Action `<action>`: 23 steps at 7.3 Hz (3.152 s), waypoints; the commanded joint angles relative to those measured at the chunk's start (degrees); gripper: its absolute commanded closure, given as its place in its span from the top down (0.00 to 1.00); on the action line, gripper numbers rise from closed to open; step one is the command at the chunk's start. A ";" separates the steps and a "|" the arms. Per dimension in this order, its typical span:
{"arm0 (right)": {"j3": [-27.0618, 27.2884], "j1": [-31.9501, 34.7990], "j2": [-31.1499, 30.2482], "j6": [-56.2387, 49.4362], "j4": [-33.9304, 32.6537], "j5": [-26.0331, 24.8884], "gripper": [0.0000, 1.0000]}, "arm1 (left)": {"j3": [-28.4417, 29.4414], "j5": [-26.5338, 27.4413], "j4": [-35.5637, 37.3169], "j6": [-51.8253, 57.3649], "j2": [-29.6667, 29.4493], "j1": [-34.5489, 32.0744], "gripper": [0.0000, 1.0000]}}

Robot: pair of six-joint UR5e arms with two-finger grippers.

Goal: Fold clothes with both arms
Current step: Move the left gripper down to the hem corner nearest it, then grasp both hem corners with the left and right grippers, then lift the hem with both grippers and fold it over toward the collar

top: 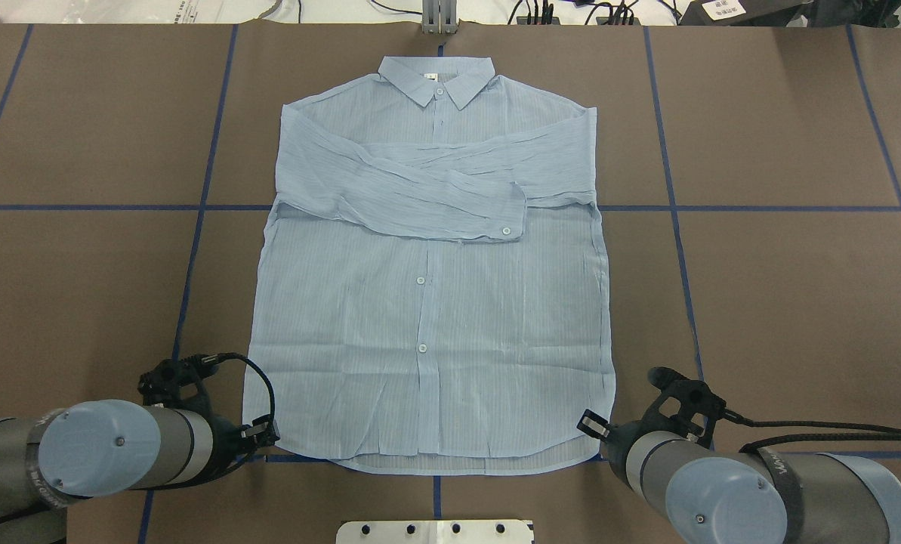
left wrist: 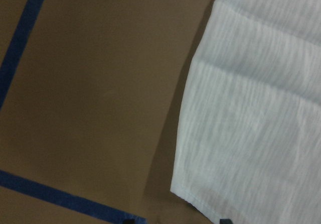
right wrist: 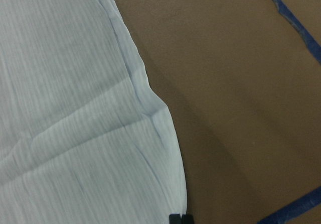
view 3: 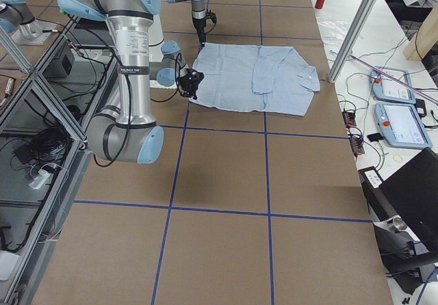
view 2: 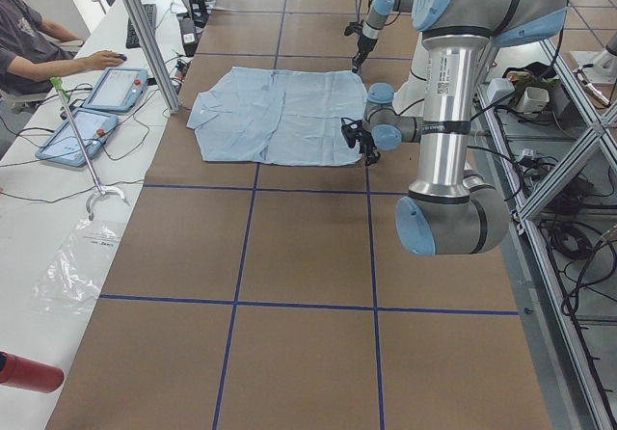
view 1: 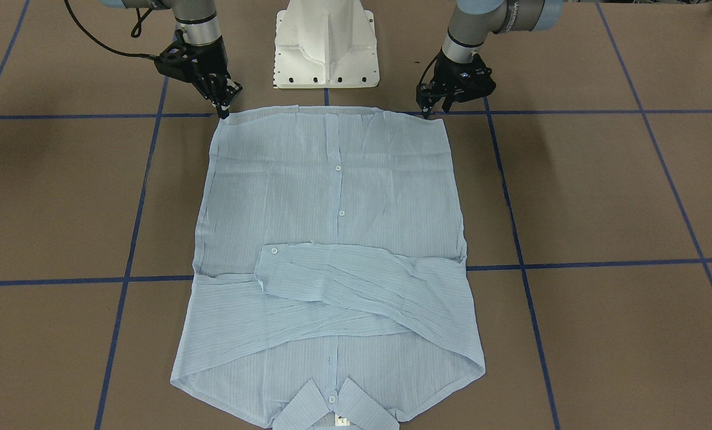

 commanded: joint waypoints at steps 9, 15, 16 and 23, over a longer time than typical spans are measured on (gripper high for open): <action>-0.22 -0.07 -0.06 0.07 0.00 -0.09 0.00 | 0.78 1.15 0.19 1.48 -1.23 -1.37 0.00; 9.58 -3.14 -1.29 0.07 -6.55 0.17 0.00 | -10.28 -2.61 0.54 1.21 4.56 -1.46 0.00; 12.58 -4.02 -1.55 0.07 -9.72 0.26 0.00 | -12.30 -2.72 0.72 1.13 5.53 -1.29 0.00; 14.03 14.28 10.64 -0.46 -17.83 1.39 0.00 | -3.33 -7.62 4.58 16.63 -10.91 -24.06 0.00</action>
